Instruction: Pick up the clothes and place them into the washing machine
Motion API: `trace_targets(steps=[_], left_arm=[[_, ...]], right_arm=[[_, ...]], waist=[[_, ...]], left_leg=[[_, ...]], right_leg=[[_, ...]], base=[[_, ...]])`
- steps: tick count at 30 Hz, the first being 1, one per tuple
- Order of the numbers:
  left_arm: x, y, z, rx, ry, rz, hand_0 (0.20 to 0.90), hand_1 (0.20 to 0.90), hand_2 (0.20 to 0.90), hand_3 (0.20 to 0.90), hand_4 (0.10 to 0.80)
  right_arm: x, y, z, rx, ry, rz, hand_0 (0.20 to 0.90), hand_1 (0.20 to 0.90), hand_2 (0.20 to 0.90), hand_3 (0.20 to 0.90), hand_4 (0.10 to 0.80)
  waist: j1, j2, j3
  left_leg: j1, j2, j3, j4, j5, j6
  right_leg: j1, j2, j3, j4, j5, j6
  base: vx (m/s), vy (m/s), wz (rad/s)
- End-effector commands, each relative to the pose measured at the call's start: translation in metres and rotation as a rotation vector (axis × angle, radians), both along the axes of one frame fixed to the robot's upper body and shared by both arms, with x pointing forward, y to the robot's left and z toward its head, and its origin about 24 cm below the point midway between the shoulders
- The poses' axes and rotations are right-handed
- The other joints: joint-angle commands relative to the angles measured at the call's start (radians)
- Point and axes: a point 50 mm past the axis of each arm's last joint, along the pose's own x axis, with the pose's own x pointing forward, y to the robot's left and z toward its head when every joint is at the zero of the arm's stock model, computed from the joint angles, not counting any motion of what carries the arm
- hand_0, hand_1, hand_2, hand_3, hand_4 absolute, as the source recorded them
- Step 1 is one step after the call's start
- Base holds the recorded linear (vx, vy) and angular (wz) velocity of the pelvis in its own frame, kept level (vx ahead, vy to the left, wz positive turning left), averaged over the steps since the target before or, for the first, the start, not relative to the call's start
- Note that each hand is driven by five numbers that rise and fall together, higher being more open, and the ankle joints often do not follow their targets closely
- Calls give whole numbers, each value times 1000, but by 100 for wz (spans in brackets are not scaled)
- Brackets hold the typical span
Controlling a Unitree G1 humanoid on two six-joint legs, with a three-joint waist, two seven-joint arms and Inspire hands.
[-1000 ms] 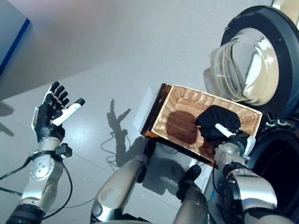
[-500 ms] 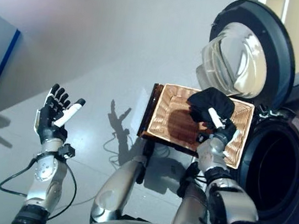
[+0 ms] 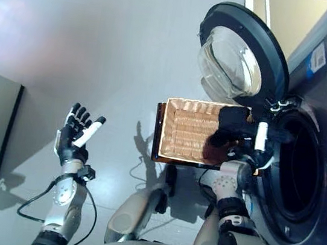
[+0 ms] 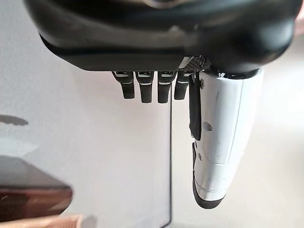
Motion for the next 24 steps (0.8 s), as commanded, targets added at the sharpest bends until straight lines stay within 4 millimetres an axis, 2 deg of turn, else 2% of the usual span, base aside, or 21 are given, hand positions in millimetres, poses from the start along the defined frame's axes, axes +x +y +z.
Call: trace_targets(steps=[1, 6, 10, 13, 14, 15, 16, 18, 19, 20, 21, 22, 24], left_arm=[[3, 10, 23, 28, -153, 33, 900, 900, 900, 900, 800], [1, 2, 17, 21, -128, -10, 900, 900, 900, 900, 800], [-1, -1, 15, 34, -113, -40, 900, 900, 900, 900, 800], [1, 0, 17, 85, -120, -76, 900, 900, 900, 900, 800], [2, 3, 18, 120, -123, -88, 900, 900, 900, 900, 800], [1, 7, 19, 137, -125, -86, 900, 900, 900, 900, 800], [2, 9, 20, 158, -125, -81, 900, 900, 900, 900, 800], [-2, 16, 18, 173, -108, -62, 900, 900, 900, 900, 800], [-4, 18, 17, 173, -101, -47, 900, 900, 900, 900, 800], [-5, 20, 16, 173, -90, -32, 900, 900, 900, 900, 800], [-5, 20, 16, 173, -90, -31, 900, 900, 900, 900, 800], [-4, 20, 14, 168, -78, -18, 900, 900, 900, 900, 800], [-1, 21, 15, 160, -89, -2, 900, 900, 900, 900, 800]], right_arm=[[4, -13, 35, -39, -153, -135, 200, 200, 200, 200, 300], [10, -32, 49, -31, -146, -240, 200, 200, 200, 200, 300], [19, -55, 79, -60, -161, -327, 200, 200, 200, 200, 300], [26, -90, 139, -167, -223, -422, 200, 200, 200, 200, 300], [27, -104, 170, -246, -253, -445, 200, 200, 200, 200, 300], [25, -112, 192, -302, -286, -466, 200, 200, 200, 200, 300], [22, -119, 228, -382, -358, -492, 200, 200, 200, 200, 300], [9, -121, 282, -542, -493, -510, 200, 200, 200, 200, 300], [2, -114, 306, -598, -587, -514, 200, 200, 200, 200, 300], [-4, -106, 319, -633, -660, -512, 271, 271, 271, 271, 351], [-4, -106, 319, -633, -660, -512, 271, 271, 271, 271, 351], [-3, -103, 314, -653, -658, -495, 900, 900, 900, 900, 800], [9, -103, 297, -633, -589, -445, 900, 900, 900, 900, 800]], waist=[[-8, 47, -54], [-21, 88, -39], [-26, 125, -12], [-5, 166, -4], [12, 181, -9], [23, 187, -15], [40, 200, -23], [59, 201, -40], [67, 202, -52], [66, 200, -56], [66, 200, -56], [59, 193, -65], [53, 186, -70]], left_leg=[[-68, -3, -75, 28, 17, -77], [-80, -9, -61, 36, 12, -72], [-101, -20, -45, 74, -8, -66], [-127, -36, -39, 92, -14, -63], [-134, -42, -38, 89, -12, -64], [-135, -46, -39, 84, -10, -66], [-143, -50, -37, 73, -1, -68], [-145, -56, -31, 55, 7, -70], [-143, -58, -26, 37, 11, -70], [-138, -59, -24, 23, 14, -70], [-138, -59, -24, 23, 14, -70], [-128, -64, -23, 5, 14, -69], [-125, -63, -17, 0, 14, -69]], right_leg=[[52, -17, 28, -13, -46, -9], [7, -20, 57, 24, -60, -12], [-44, -30, 91, 87, -89, -15], [-88, -49, 107, 121, -102, -10], [-103, -56, 113, 124, -102, -5], [-109, -61, 114, 123, -102, -2], [-126, -64, 121, 122, -99, 2], [-145, -67, 127, 125, -94, 7], [-153, -64, 136, 127, -95, 8], [-160, -62, 141, 131, -95, 9], [-160, -62, 142, 131, -95, 9], [-160, -60, 148, 130, -96, 9], [-161, -58, 148, 127, -89, 8]], base=[[-12, 42, -20], [-15, 41, -18], [-30, 44, -21], [-26, 20, -1], [0, 0, 0], [-15, 35, 1], [-2, 26, -4], [36, 27, -9], [82, 37, -3], [63, 28, -3], [101, 34, -12], [87, 22, -15], [79, 22, -9]])
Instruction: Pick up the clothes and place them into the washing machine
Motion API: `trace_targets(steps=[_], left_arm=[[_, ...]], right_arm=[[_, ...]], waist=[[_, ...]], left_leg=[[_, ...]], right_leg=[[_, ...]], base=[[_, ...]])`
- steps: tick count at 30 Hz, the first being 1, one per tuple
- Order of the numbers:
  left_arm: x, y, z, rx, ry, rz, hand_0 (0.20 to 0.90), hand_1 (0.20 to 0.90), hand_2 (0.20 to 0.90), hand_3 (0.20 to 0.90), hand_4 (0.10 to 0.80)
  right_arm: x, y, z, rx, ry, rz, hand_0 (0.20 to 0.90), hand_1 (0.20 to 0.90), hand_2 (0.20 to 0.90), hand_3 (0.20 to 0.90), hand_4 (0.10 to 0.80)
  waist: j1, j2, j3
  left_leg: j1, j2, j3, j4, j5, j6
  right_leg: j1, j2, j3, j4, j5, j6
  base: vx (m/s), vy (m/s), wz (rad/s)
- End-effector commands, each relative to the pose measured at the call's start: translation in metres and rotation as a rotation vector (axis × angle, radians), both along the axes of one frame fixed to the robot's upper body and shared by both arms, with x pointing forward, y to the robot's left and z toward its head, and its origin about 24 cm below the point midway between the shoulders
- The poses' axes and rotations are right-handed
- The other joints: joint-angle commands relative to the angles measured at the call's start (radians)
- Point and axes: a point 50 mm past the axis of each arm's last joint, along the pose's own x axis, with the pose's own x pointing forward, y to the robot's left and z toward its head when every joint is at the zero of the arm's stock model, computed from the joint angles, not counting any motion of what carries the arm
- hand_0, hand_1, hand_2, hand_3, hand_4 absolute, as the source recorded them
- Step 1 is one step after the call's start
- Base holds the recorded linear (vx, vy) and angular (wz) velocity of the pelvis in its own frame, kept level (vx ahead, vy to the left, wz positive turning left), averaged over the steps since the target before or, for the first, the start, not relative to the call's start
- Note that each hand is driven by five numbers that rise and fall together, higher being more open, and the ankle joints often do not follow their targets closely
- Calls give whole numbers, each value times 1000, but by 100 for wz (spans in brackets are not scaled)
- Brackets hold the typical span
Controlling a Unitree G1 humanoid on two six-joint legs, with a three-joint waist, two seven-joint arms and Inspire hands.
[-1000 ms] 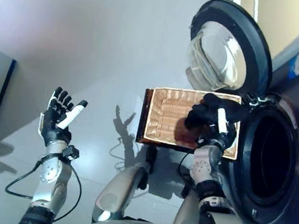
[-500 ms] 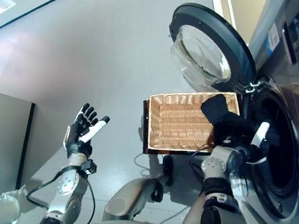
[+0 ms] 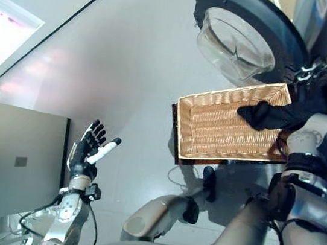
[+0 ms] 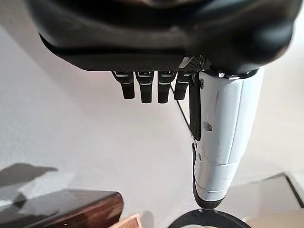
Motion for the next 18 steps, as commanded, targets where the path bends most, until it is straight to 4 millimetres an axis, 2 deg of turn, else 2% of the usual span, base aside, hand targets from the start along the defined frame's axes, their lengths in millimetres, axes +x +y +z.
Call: trace_targets(steps=[1, 3, 4, 5, 8, 9, 10, 12, 13, 14, 15, 16, 18], left_arm=[[21, 22, 34, 54, -198, 98, 900, 900, 900, 900, 800], [23, 21, 35, 38, -211, 112, 900, 900, 900, 900, 800], [23, 21, 35, 38, -211, 112, 900, 900, 900, 900, 800], [25, 20, 35, 22, -220, 118, 900, 900, 900, 900, 800], [24, 19, 33, -2, -214, 123, 900, 900, 900, 900, 800], [24, 19, 33, -2, -214, 123, 900, 900, 900, 900, 800], [24, 20, 31, -11, -205, 135, 900, 900, 900, 900, 800], [23, 22, 31, -19, -204, 142, 900, 900, 900, 900, 800], [23, 22, 31, -19, -203, 142, 900, 900, 900, 900, 800], [20, 25, 31, -19, -201, 149, 900, 900, 900, 900, 800], [20, 25, 31, -19, -201, 149, 900, 900, 900, 900, 800], [18, 30, 31, -17, -199, 170, 900, 900, 900, 900, 800], [18, 33, 30, -12, -188, 173, 900, 900, 900, 900, 800]], right_arm=[[-3, 21, 112, -481, -226, 29, 900, 900, 900, 900, 800], [11, 25, 87, -446, -147, 116, 900, 900, 900, 900, 800], [11, 25, 87, -446, -147, 117, 900, 900, 900, 900, 800], [24, 36, 51, -378, -76, 205, 900, 900, 900, 900, 800], [35, 54, -2, -283, 34, 319, 900, 900, 900, 900, 800], [35, 54, -2, -282, 34, 319, 900, 900, 900, 900, 800], [39, 68, -30, -242, 99, 390, 900, 900, 900, 900, 800], [37, 87, -68, -204, 200, 477, 900, 900, 900, 900, 800], [37, 88, -68, -203, 201, 478, 900, 900, 900, 900, 800], [35, 107, -91, -195, 261, 569, 900, 900, 900, 900, 800], [34, 107, -91, -195, 261, 569, 900, 900, 900, 900, 800], [31, 125, -111, -235, 345, 676, 900, 900, 900, 900, 800], [29, 136, -126, -274, 431, 758, 900, 900, 900, 900, 800]], waist=[[-4, 35, -44], [-10, 30, -49], [-10, 30, -49], [-15, 22, -50], [-20, 8, -42], [-21, 8, -42], [-22, -6, -36], [-28, -29, -30], [-30, -30, -30], [-33, -55, -25], [-33, -54, -24], [-34, -88, -17], [-34, -121, -13]], left_leg=[[-81, 39, -70, 105, -32, -85], [-80, 43, -69, 101, -31, -85], [-80, 43, -69, 101, -31, -85], [-77, 46, -72, 99, -30, -87], [-75, 53, -77, 101, -25, -90], [-75, 53, -78, 101, -25, -90], [-73, 59, -81, 101, -22, -93], [-67, 67, -86, 100, -17, -98], [-66, 67, -87, 99, -16, -98], [-62, 77, -91, 102, -15, -101], [-61, 77, -92, 102, -15, -101], [-60, 90, -95, 107, -13, -105], [-56, 100, -102, 111, -12, -108]], right_leg=[[83, 10, 2, -16, -71, -33], [89, 12, -3, -30, -64, -36], [89, 12, -3, -30, -64, -36], [101, 14, -11, -45, -61, -39], [121, 21, -23, -58, -53, -47], [122, 21, -24, -59, -53, -47], [134, 25, -32, -65, -51, -50], [157, 33, -45, -81, -45, -54], [159, 33, -47, -83, -45, -54], [175, 40, -56, -92, -42, -59], [176, 40, -57, -92, -42, -59], [188, 50, -65, -97, -37, -64], [201, 59, -74, -101, -35, -69]], base=[[40, 7, -4], [22, -5, -4], [0, 0, 0], [0, 0, 0], [-13, -30, 3], [-22, -44, 13], [-26, -56, 9], [-20, -67, 9], [-5, -77, 9], [-2, -49, 5], [-11, -97, 9], [-12, -64, 12], [-10, -75, 11]])
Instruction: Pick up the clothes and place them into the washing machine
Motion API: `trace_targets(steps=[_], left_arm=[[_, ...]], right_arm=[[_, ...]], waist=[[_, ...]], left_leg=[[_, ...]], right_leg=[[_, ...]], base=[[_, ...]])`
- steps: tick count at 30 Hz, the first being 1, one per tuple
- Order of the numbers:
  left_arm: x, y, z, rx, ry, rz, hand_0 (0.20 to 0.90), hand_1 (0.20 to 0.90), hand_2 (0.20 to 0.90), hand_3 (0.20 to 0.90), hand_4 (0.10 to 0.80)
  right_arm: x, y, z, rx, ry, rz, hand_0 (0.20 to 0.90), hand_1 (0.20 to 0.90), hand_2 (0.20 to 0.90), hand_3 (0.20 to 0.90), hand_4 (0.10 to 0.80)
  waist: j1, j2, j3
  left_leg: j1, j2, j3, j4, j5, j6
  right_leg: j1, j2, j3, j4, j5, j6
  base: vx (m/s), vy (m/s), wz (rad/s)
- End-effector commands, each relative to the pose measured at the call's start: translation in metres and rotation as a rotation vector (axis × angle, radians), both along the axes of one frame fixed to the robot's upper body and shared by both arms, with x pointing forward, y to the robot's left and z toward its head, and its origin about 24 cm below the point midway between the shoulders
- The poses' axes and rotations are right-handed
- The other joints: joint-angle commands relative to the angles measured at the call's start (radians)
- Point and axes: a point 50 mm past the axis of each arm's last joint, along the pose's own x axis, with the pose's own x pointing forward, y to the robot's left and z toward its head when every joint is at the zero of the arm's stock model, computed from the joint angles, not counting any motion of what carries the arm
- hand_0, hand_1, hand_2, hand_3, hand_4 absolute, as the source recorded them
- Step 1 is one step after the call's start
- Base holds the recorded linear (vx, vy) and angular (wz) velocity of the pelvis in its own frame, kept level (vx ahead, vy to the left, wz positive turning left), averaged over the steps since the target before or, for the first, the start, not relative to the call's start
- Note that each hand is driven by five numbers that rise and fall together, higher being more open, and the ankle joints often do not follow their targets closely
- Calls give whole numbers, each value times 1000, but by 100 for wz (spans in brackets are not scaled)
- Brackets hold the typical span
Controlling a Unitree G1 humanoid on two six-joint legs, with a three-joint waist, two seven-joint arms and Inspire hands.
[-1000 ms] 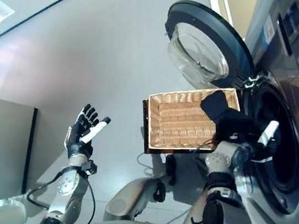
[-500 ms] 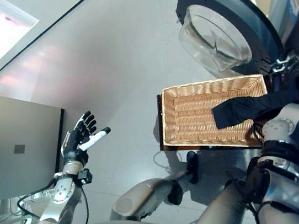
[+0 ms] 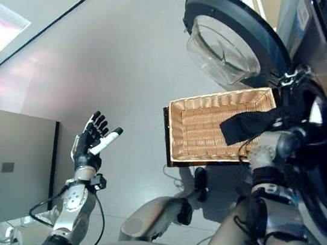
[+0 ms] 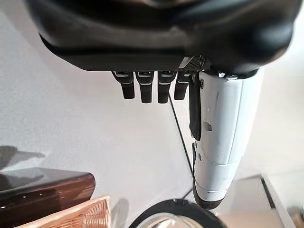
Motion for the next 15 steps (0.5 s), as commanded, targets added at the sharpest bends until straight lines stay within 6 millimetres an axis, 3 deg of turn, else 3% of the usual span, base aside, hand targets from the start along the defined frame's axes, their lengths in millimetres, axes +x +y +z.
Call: trace_targets(steps=[1, 2, 8, 12, 15], left_arm=[[-3, 37, 18, 61, -97, 121, 900, 900, 900, 900, 800], [-3, 39, 22, 63, -111, 119, 900, 900, 900, 900, 800], [-2, 48, 26, 99, -114, 107, 900, 900, 900, 900, 800], [-1, 53, 30, 112, -122, 94, 900, 900, 900, 900, 800], [1, 58, 36, 141, -139, 95, 900, 900, 900, 900, 800]], right_arm=[[13, 61, -15, -160, 75, 332, 900, 900, 900, 900, 800], [13, 72, -21, -169, 93, 407, 900, 900, 900, 900, 800], [25, 82, -23, -460, 288, 616, 900, 900, 900, 900, 800], [42, 82, -6, -729, 398, 693, 900, 900, 900, 900, 800], [54, 86, 14, -1054, 497, 714, 900, 900, 900, 900, 800]], waist=[[28, -72, -47], [31, -105, -40], [50, -201, -18], [63, -252, 0], [69, -283, 17]], left_leg=[[-94, 40, -15, 83, -5, -81], [-93, 49, -23, 87, -4, -84], [-109, 77, -44, 108, -1, -91], [-128, 92, -55, 126, -1, -95], [-146, 102, -60, 138, -1, -97]], right_leg=[[97, 10, 5, -82, -13, -37], [108, 16, -6, -85, -12, -42], [116, 39, -33, -91, -3, -54], [107, 55, -42, -87, 1, -60], [93, 67, -48, -81, 1, -63]], base=[[-10, -102, 2], [-11, -90, 0], [-25, -77, 14], [-45, -51, 16], [-55, -29, 4]])
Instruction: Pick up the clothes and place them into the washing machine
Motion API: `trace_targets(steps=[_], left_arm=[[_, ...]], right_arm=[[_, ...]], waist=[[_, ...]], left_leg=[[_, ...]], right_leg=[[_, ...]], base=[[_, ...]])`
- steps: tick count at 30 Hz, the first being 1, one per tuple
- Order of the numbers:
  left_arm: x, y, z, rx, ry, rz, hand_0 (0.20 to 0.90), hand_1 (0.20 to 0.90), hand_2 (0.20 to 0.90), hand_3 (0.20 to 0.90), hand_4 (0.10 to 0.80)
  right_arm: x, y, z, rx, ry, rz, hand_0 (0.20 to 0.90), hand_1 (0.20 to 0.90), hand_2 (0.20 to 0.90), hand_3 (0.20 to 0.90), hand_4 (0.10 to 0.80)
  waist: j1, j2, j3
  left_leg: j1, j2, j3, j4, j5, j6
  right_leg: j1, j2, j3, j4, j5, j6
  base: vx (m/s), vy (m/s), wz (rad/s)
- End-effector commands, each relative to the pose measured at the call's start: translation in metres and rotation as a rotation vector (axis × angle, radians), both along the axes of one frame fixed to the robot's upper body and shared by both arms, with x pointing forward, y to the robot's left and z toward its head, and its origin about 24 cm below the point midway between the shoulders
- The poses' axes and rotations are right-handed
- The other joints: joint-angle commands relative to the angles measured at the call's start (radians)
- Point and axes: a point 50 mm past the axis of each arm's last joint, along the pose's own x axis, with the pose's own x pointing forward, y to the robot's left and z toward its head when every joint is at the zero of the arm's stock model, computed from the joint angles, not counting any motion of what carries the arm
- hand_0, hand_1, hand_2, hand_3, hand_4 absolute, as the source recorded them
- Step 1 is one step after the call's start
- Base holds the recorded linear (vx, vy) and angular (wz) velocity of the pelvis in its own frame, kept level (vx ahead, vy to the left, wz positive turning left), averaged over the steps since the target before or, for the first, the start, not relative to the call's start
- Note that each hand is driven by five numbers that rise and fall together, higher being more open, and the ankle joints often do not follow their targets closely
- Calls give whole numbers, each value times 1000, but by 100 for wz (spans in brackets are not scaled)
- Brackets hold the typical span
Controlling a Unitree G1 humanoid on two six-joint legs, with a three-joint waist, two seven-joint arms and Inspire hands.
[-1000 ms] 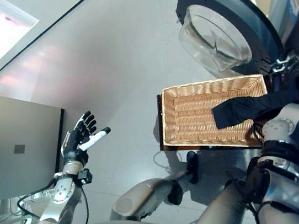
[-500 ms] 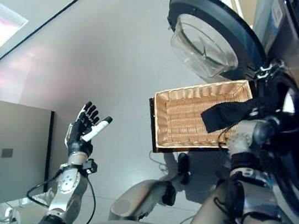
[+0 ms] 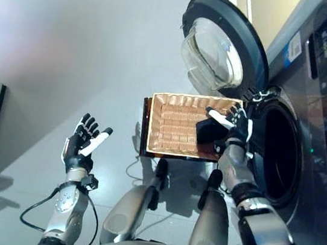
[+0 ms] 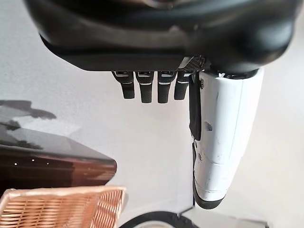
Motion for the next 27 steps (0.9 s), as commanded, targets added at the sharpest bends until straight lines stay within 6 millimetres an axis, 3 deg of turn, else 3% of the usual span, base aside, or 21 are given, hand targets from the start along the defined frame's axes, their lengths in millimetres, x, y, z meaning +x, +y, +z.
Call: trace_targets(steps=[1, 5, 12, 17, 20, 27], left_arm=[[3, 40, 40, 140, -169, 62, 900, 900, 900, 900, 800], [7, 49, 55, 254, -209, 75, 900, 900, 900, 900, 800], [23, 53, 74, 346, -275, 113, 900, 900, 900, 900, 800], [29, 51, 76, 349, -276, 130, 900, 900, 900, 900, 800], [31, 50, 77, 345, -282, 138, 900, 900, 900, 900, 800], [36, 44, 79, 316, -301, 149, 900, 900, 900, 900, 800]], right_arm=[[30, 19, 63, -427, -155, 194, 900, 900, 900, 900, 800], [34, 8, 73, -893, -119, 218, 900, 900, 900, 900, 800], [44, -6, 70, -1387, 80, 216, 900, 900, 900, 900, 800], [47, -12, 75, -1540, 154, 200, 900, 900, 900, 900, 800], [47, -17, 79, -1566, 168, 176, 900, 900, 900, 900, 800], [49, -31, 95, -1645, 195, 112, 900, 900, 900, 900, 800]], waist=[[27, -36, -11], [38, -57, 14], [73, -70, 55], [81, -62, 82], [84, -56, 90], [81, -29, 121]], left_leg=[[-89, 37, 7, 40, 19, -55], [-132, 46, -4, 69, 12, -57], [-194, 56, -26, 125, -5, -64], [-217, 56, -31, 154, -18, -66], [-221, 52, -40, 172, -52, -70], [-272, 43, -50, 207, -58, -71]], right_leg=[[59, 7, -1, -66, 0, -10], [31, 15, -12, -53, -6, -13], [-10, 26, -30, -13, -31, -21], [-31, 31, -33, 17, -45, -26], [-36, 30, -27, 42, -81, -21], [-91, 25, -31, 101, -106, -27]], base=[[-55, -40, 6], [-45, -37, 0], [-27, -46, 7], [-3, -14, 1], [65, -31, 5], [8, -12, 3]])
